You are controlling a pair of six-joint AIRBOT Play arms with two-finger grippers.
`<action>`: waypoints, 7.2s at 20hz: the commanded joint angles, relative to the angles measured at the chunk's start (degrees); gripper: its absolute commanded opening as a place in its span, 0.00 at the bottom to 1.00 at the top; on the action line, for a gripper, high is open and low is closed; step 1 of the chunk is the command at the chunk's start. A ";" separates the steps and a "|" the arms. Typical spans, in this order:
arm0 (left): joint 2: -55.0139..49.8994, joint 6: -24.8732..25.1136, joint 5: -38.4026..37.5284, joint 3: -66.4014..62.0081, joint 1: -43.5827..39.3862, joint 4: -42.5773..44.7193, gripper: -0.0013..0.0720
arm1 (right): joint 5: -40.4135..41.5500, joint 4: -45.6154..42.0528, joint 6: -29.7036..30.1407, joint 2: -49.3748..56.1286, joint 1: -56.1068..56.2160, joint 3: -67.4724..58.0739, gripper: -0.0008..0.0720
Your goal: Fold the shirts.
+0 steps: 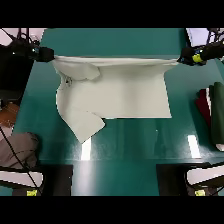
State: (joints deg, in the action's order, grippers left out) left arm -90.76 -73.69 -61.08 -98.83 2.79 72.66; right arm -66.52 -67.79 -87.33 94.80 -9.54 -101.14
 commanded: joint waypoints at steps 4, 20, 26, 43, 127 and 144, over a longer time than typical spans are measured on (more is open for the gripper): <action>-0.66 2.19 -4.22 9.57 0.04 2.47 0.06 | -2.58 -2.95 2.49 2.34 1.20 2.29 0.03; 2.91 -4.35 -19.02 12.39 5.66 5.68 0.84 | -14.01 -2.27 4.37 -2.67 -2.97 9.68 0.83; 17.38 -3.89 -13.46 36.68 7.72 -1.66 0.84 | -19.12 0.35 6.62 -5.70 -3.04 17.59 0.73; 24.04 -10.78 -8.37 61.46 -15.32 -13.84 0.84 | -8.59 6.78 7.96 -18.25 -4.85 37.18 0.73; 18.75 -25.42 18.05 31.82 -21.88 18.40 0.06 | -2.36 10.58 7.41 1.57 -3.28 17.46 0.03; 18.88 -18.84 -4.28 31.61 -18.62 11.65 0.94 | -3.15 9.64 6.19 1.25 -5.46 17.44 0.72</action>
State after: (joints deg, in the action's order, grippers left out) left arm -71.90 -93.14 -60.80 -67.16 -15.88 83.09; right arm -69.63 -58.43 -81.10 96.44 -14.55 -83.66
